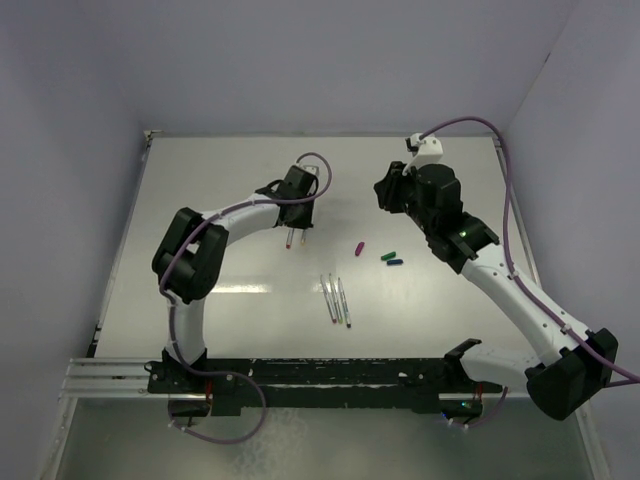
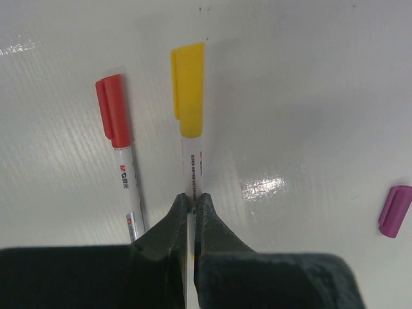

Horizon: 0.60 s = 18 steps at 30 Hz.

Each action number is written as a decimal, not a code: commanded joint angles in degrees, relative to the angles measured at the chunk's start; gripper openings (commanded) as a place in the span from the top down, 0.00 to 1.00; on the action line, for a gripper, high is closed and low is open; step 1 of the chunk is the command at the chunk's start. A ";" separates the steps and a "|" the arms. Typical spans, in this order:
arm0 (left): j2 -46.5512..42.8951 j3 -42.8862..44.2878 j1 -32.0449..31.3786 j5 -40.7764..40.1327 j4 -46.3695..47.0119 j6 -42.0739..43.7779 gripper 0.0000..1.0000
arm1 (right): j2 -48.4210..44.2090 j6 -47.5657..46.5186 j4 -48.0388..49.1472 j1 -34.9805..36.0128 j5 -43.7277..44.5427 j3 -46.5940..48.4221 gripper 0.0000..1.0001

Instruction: Insert the pens into the pen caps

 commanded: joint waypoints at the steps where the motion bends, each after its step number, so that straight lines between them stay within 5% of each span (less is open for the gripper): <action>1: 1.78 3.29 0.47 -1.93 -1.10 0.39 0.97 | -0.63 0.44 1.62 0.10 1.74 0.21 0.67; 18: 3.51 4.74 0.65 -2.38 -2.70 -1.03 0.77 | 0.32 0.44 2.86 0.11 0.64 -1.13 0.66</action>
